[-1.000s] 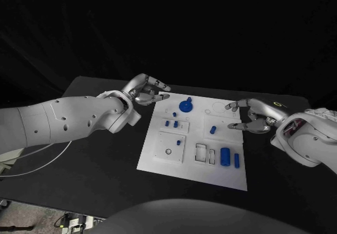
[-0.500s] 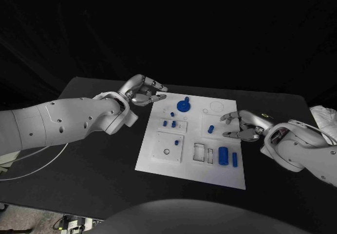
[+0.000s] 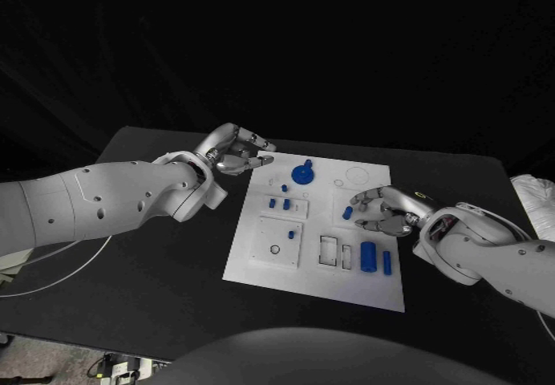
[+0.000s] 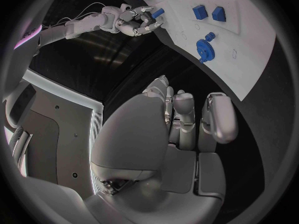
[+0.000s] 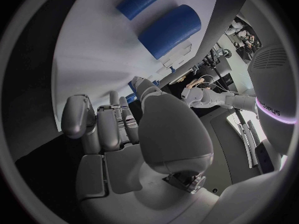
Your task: Assemble the parts on the task board
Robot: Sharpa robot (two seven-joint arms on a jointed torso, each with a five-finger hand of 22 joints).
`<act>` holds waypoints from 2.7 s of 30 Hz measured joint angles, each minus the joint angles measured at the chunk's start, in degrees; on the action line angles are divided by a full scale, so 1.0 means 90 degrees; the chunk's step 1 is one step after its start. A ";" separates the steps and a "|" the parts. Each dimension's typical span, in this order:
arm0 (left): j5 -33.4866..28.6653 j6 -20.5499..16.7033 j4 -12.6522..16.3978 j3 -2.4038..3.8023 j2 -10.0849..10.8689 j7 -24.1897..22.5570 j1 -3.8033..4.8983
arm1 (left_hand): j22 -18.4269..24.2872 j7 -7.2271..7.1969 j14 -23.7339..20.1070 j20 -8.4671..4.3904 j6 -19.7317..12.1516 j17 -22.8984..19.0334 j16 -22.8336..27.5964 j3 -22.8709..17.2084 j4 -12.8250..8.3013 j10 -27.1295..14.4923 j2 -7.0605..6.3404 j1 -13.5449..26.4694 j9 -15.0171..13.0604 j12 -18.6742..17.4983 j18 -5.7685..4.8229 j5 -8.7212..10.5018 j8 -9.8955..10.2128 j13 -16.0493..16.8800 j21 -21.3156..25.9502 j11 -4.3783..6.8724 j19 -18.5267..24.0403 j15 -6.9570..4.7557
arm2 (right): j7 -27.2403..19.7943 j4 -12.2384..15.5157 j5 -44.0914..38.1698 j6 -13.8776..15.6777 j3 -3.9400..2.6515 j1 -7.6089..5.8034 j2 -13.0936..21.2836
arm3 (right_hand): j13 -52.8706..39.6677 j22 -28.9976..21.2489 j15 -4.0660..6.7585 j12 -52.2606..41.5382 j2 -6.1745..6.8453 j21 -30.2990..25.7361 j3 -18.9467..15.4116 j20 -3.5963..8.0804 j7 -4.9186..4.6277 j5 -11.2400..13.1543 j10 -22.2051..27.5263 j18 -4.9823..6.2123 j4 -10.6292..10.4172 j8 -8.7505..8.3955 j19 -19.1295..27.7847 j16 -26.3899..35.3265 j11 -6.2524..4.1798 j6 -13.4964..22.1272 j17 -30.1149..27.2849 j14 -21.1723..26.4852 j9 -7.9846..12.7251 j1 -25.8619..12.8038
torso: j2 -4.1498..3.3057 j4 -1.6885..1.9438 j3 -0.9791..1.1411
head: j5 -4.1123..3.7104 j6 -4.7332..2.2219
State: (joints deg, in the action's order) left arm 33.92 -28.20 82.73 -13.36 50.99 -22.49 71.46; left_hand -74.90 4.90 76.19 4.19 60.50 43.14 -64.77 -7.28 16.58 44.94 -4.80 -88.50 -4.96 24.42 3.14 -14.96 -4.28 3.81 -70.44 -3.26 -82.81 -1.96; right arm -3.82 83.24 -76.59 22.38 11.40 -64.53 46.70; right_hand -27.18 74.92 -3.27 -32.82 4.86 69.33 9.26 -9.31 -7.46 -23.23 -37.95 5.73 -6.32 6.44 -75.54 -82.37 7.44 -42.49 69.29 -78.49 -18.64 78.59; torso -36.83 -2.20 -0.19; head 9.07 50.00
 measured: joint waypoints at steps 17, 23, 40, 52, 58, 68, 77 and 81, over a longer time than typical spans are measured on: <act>0.0001 0.0068 -0.0012 0.0000 -0.0019 0.0020 -0.0008 | 0.0000 0.0000 0.0000 0.0000 0.0000 0.0000 0.0000 0.0000 0.0000 0.0024 0.0033 -0.0033 0.0005 0.0026 0.0000 0.0000 0.0000 0.0000 0.0000 -0.0023 0.0000 0.0000 | -0.0183 -0.0222 0.0157 0.0081 -0.0002 0.0052 -0.0376 | -0.0353 -0.0001 0.0059 -0.0717 0.0034 0.0069 0.0408 0.0024 -0.0067 -0.0439 -0.0518 0.0000 0.0140 0.0393 -0.0024 -0.0025 -0.0156 -0.0459 -0.0006 -0.0059 -0.0350 0.0034 | 0.0001 0.0012 0.0006 | 0.0009 0.0000; 0.0007 0.0097 -0.0019 0.0000 -0.0032 0.0037 -0.0011 | 0.0000 0.0022 0.0000 0.0000 0.0022 0.0000 0.0000 0.0000 0.0000 0.0023 0.0057 -0.0057 0.0005 0.0026 0.0000 -0.0023 0.0000 0.0000 0.0000 -0.0023 0.0000 0.0000 | -0.0205 -0.0293 0.0188 0.0095 -0.0004 0.0056 -0.0453 | -0.0552 -0.0001 0.0185 -0.1012 -0.0022 0.0074 0.0608 0.0138 -0.0078 -0.0890 -0.0680 -0.0001 0.0323 0.0878 -0.0043 -0.0025 -0.0273 -0.0975 -0.0030 -0.0046 -0.0808 0.0236 | 0.0002 0.0012 0.0004 | 0.0018 0.0000; 0.0018 0.0160 -0.0063 0.0000 -0.0065 0.0083 -0.0113 | 0.0000 0.0022 -0.0022 0.0023 0.0022 -0.0006 0.0000 -0.0038 -0.0001 0.0046 0.0090 -0.0090 0.0004 0.0049 0.0000 -0.0023 0.0000 0.0000 0.0025 -0.0046 0.0023 0.0022 | -0.0336 -0.0057 0.0390 0.0287 -0.0020 0.0053 -0.0231 | -0.0617 -0.0002 0.0287 -0.1110 -0.0035 0.0118 0.0930 0.0270 -0.0068 -0.1550 -0.0956 -0.0001 0.0687 0.2046 0.0042 0.0051 -0.0363 -0.0882 -0.0275 0.0010 -0.1249 0.0355 | 0.0013 0.0010 0.0000 | 0.0073 0.0000; 0.0021 0.0172 -0.0144 0.0000 -0.0144 0.0093 -0.0127 | 0.0000 0.0045 -0.0022 0.0023 0.0045 -0.0030 0.0000 -0.0073 -0.0001 0.0069 0.0116 -0.0116 0.0003 0.0049 0.0000 -0.0051 0.0000 0.0000 0.0036 -0.0069 0.0023 0.0022 | -0.0309 0.0884 0.1030 0.0314 -0.0055 -0.0580 0.0199 | -0.0609 0.0003 0.0287 -0.1072 -0.0074 0.0118 0.0994 0.0275 -0.0064 -0.1334 -0.0972 -0.0001 0.0709 0.2145 0.0047 0.0051 -0.0361 -0.0722 -0.0307 0.0010 -0.1250 0.0315 | 0.0025 0.0005 -0.0009 | 0.0118 0.0000; 0.0022 0.0180 -0.0231 0.0000 -0.0220 0.0093 -0.0148 | -0.0005 0.0045 -0.0094 0.0051 0.0045 -0.0204 0.0094 -0.0073 -0.0001 0.0069 0.0116 -0.0116 0.0003 0.0049 0.0097 -0.0051 0.0000 -0.0003 0.0209 -0.0069 0.0063 0.0045 | -0.0190 0.1140 0.1146 0.0029 -0.0057 -0.0659 -0.0050 | -0.0608 0.0003 0.0286 -0.1035 -0.0082 0.0118 0.1084 0.0274 -0.0081 -0.1333 -0.0973 -0.0002 0.0780 0.2029 0.0047 0.0063 -0.0359 -0.0576 -0.0308 0.0010 -0.1904 0.0307 | 0.0025 -0.0009 -0.0009 | 0.0171 0.0000; 0.0024 0.0221 -0.0346 0.0001 -0.0336 0.0083 -0.0188 | -0.0004 0.0068 -0.0353 0.0078 0.0021 -0.0652 0.0370 -0.0073 -0.0001 0.0069 0.0157 -0.0158 0.0011 0.0049 0.0097 -0.0095 0.0000 -0.0008 0.0540 -0.0068 0.0218 0.0080 | 0.0152 0.1091 0.0638 -0.0802 -0.0053 -0.0474 -0.0897 | -0.0498 0.0002 0.0230 -0.0825 -0.0035 -0.0025 0.1215 0.0238 -0.0144 -0.1300 -0.0936 -0.0001 0.0807 0.1764 0.0198 0.0124 -0.0300 -0.0491 -0.0457 0.0114 -0.2077 0.0259 | 0.0035 0.0012 -0.0005 | 0.0279 0.0000; 0.0025 0.0234 -0.0374 0.0001 -0.0406 0.0080 -0.0192 | -0.0004 0.0067 -0.0399 0.0101 0.0021 -0.0713 0.0413 -0.0073 -0.0001 0.0069 0.0157 -0.0158 0.0011 0.0049 0.0097 -0.0095 0.0000 -0.0007 0.0592 -0.0068 0.0240 0.0081 | 0.0418 0.0882 0.0093 -0.1401 -0.0058 -0.0379 -0.1571 | -0.0439 0.0001 0.0206 -0.0715 0.0017 -0.0051 0.1257 0.0216 -0.0144 -0.1227 -0.0913 -0.0001 0.0797 0.1634 0.0220 0.0151 -0.0278 -0.0491 -0.0483 0.0138 -0.1959 0.0194 | 0.0042 0.0079 0.0016 | 0.0299 0.0000; 0.0026 0.0235 -0.0386 0.0001 -0.0431 0.0080 -0.0193 | -0.0004 0.0067 -0.0422 0.0101 0.0021 -0.0743 0.0444 -0.0073 -0.0001 0.0069 0.0157 -0.0158 0.0011 0.0049 0.0097 -0.0095 0.0000 -0.0007 0.0593 -0.0068 0.0240 0.0104 | 0.0535 0.0789 -0.0139 -0.1622 -0.0060 -0.0323 -0.1769 | -0.0417 0.0001 0.0193 -0.0676 0.0048 0.0003 0.1275 0.0214 -0.0144 -0.1188 -0.0914 -0.0001 0.0781 0.1584 0.0219 0.0140 -0.0278 -0.0491 -0.0365 0.0126 -0.1917 0.0163 | 0.0047 0.0106 0.0020 | 0.0289 0.0000</act>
State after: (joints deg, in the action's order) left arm 34.15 -26.08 79.25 -13.35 47.10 -21.77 69.72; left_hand -74.94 5.50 72.39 5.10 60.69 36.45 -60.78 -7.94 16.57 45.56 -3.39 -89.92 -4.86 24.86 4.01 -15.81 -4.28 3.75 -65.11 -3.87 -80.64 -1.02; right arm 1.00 90.34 -77.84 7.77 10.86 -67.44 30.78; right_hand -30.93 74.93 -1.53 -38.91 5.29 69.36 20.73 -7.38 -8.75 -33.93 -46.17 5.73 0.70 20.69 -73.57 -81.10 4.94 -46.91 66.00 -77.36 -35.90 80.06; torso -36.40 -1.25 -0.01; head 11.68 50.00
